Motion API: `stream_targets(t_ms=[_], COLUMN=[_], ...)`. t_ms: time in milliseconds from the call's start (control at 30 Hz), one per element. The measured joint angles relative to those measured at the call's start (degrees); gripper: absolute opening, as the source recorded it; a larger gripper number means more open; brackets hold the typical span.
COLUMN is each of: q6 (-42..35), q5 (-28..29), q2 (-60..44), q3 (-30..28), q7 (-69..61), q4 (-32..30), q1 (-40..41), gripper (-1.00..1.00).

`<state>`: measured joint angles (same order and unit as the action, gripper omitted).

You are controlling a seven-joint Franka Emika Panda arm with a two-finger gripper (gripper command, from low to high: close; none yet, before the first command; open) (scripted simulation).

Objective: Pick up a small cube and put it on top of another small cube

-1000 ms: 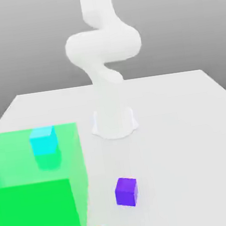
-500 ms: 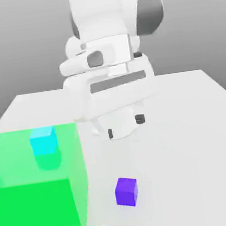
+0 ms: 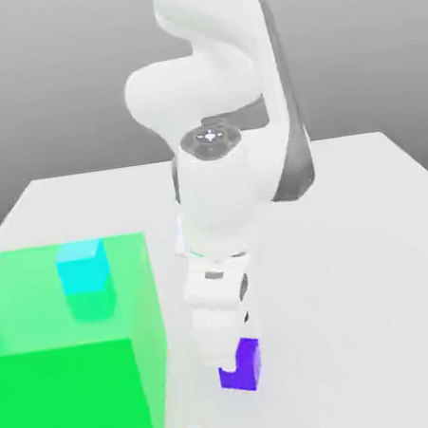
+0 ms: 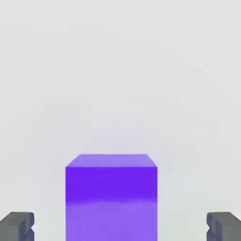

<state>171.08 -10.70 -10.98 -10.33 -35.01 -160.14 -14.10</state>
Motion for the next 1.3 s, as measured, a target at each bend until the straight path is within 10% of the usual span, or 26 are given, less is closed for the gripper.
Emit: stream_targets(t_ms=[67, 100, 633, 1200, 1233, 1300], q6=[2.68, 3.88, -6.89, -19.31, -17.78, -17.78], q5=[-2.27, -3.0, 8.84, 2.3, 1.47, 1.47], q2=[-3.32, -4.81, 8.35, -7.14, -8.89, -8.89], q3=[3.76, 5.44, -1.81, -2.39, -1.81, -1.81], q7=[-1.7, -2.23, 6.61, 5.69, 5.11, 5.11], q4=[0.61, 0.86, -1.52, 25.76, 25.92, 25.92], q1=[3.2, 4.69, 0.59, 6.72, 7.18, 7.18], gripper=[0.0, -1.0, -1.0, -1.0, 1.0, 1.0])
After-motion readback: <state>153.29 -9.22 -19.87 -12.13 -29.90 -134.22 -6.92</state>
